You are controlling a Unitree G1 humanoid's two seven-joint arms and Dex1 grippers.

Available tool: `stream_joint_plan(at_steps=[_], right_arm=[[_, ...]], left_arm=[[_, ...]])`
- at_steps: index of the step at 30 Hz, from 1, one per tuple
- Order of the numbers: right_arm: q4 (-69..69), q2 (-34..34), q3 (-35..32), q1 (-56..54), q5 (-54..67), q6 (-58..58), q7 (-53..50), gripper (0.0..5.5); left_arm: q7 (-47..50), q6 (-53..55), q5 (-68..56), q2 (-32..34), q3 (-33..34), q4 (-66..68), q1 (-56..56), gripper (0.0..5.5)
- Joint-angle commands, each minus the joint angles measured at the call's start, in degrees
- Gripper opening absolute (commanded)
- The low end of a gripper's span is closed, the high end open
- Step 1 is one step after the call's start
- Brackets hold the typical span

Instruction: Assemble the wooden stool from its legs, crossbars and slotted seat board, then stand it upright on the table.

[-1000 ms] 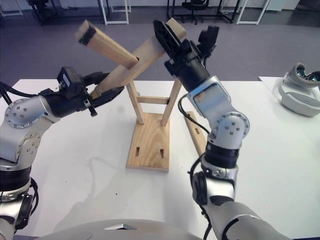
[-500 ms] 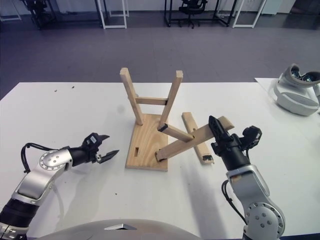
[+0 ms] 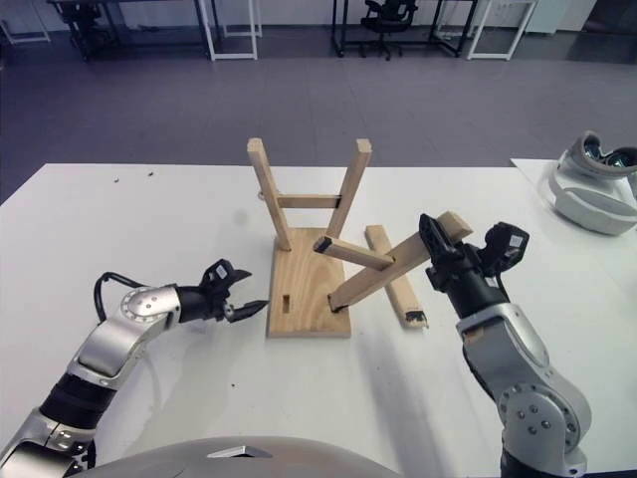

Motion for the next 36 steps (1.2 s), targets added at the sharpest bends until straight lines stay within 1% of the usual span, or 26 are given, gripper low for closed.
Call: stream_joint_plan(at_steps=[1,4,8,10,12,15,18,21,23,25,27,29,36], right_arm=[[0.8,-5.3,2.5,-2.8,-3.4,8.9,-10.4,1.10],[-1.1,-8.5,6.1,-5.0,-5.0,12.4,-11.8,1.10],[0.3,-10.3,12.4,-1.4,-9.5,15.9,-11.1,1.10],[0.9,-10.7,14.1,-0.4,-11.8,16.3,-11.3,1.11],[0.9,-11.9,17.1,-0.3,-15.8,16.0,-10.5,1.12],[1.5,-13.4,21.2,-1.5,-21.3,15.0,-9.5,1.14],[3.8,-10.3,20.4,-1.3,-22.6,13.9,-10.2,1.14],[5.9,-7.8,20.5,0.5,-23.9,13.1,-9.6,1.14],[7.0,-7.6,21.1,2.2,-25.7,11.1,-7.0,1.14],[6.1,-7.5,20.5,1.7,-26.8,7.5,-3.7,1.14],[4.0,-9.6,20.6,0.2,-30.3,2.6,0.6,1.14],[3.4,-9.3,19.9,0.3,-32.5,-0.4,3.3,1.14],[1.9,-5.4,17.6,-4.0,-34.1,-4.2,5.5,1.14]], left_arm=[[0.1,2.1,-1.0,-1.1,0.0,-2.1,-2.4,3.86],[1.0,4.5,-3.3,-2.4,1.5,-6.3,-2.4,3.86],[2.7,6.7,-4.5,-2.4,4.0,-9.1,-3.1,3.86],[3.7,7.7,-5.1,-2.3,5.3,-10.6,-3.0,3.86],[5.0,9.3,-5.3,-2.0,6.4,-13.3,-2.5,3.86],[7.3,13.0,-4.5,-1.2,6.2,-20.5,-2.7,3.86],[9.3,16.3,-5.7,-2.3,6.4,-24.7,-4.3,3.86],[10.6,17.9,-6.4,-2.9,6.7,-25.4,-4.9,3.86],[11.3,18.3,-6.5,-2.8,7.2,-25.4,-5.0,3.86],[11.6,18.3,-6.6,-2.8,7.5,-25.2,-4.9,3.86],[11.9,18.3,-6.7,-2.5,8.0,-25.3,-4.7,3.86],[12.0,18.2,-6.9,-2.0,8.8,-25.5,-4.7,3.86],[12.1,17.9,-7.1,-0.7,10.5,-25.2,-6.1,3.86]])
